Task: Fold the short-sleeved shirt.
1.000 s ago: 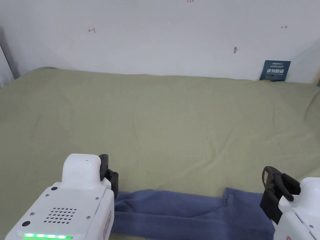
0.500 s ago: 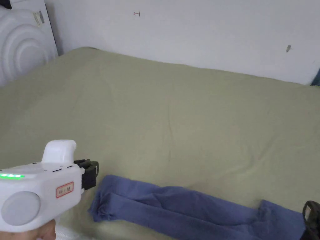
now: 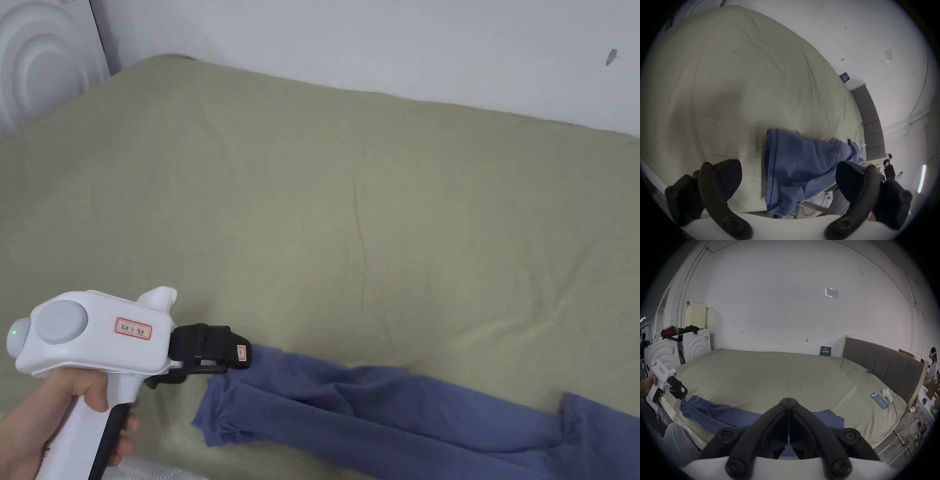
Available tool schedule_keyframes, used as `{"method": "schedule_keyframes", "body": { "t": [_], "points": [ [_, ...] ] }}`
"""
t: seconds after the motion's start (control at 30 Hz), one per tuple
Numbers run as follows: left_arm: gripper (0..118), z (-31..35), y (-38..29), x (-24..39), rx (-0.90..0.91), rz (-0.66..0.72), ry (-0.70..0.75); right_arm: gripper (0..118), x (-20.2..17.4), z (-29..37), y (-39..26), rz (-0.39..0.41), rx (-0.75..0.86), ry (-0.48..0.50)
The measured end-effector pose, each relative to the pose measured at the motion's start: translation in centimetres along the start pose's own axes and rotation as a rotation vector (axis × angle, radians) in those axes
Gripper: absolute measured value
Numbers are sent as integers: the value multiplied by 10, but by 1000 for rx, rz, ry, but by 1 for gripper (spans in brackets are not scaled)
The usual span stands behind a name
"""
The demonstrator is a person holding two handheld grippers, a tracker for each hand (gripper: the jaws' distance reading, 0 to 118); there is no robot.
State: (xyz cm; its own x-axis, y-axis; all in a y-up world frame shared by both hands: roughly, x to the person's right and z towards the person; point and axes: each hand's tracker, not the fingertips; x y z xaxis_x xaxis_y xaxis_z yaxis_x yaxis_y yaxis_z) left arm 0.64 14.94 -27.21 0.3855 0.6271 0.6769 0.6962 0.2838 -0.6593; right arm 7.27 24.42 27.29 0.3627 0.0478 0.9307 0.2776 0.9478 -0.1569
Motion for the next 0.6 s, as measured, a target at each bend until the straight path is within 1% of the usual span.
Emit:
{"method": "schedule_keyframes", "body": {
  "t": [0.07,0.13,0.23,0.3,0.33,0.37,0.4,0.43,0.47,0.5,0.53,0.57,0.6],
  "points": [
    [117,-11,4,-8,-40,57,-71,3,2,0,-1,-7,-4,-17],
    [117,-19,4,-13,-51,77,-94,3,5,-1,-1,-11,-11,-23],
    [117,-29,6,-15,-93,76,-246,3,7,0,0,-2,-6,-36],
    [116,-37,7,-21,-155,134,-349,3,8,-1,0,-8,-11,-33],
    [116,-41,5,-22,-157,153,-365,3,8,-2,0,-14,-11,-34],
    [116,-44,4,-22,-164,140,-382,3,7,-2,0,-17,-13,-32],
    [113,-46,3,-23,-165,138,-371,3,7,-3,-1,-20,-13,-30],
    [113,-47,3,-22,-162,143,-370,3,6,-3,-1,-22,-13,-28],
    [110,-46,3,-21,-164,144,-372,3,6,-3,-1,-24,-15,-25],
    [101,-45,3,-20,-166,145,-376,3,5,-3,-2,-25,-17,-23],
    [66,-46,2,-19,-173,141,-353,3,5,-3,-2,-26,-16,-16],
    [12,-53,-2,-18,-184,125,-252,3,4,-3,-3,-25,-16,-13],
    [6,-56,-6,-17,-191,111,-180,3,4,-3,-3,-23,-18,-7]
  ]
}}
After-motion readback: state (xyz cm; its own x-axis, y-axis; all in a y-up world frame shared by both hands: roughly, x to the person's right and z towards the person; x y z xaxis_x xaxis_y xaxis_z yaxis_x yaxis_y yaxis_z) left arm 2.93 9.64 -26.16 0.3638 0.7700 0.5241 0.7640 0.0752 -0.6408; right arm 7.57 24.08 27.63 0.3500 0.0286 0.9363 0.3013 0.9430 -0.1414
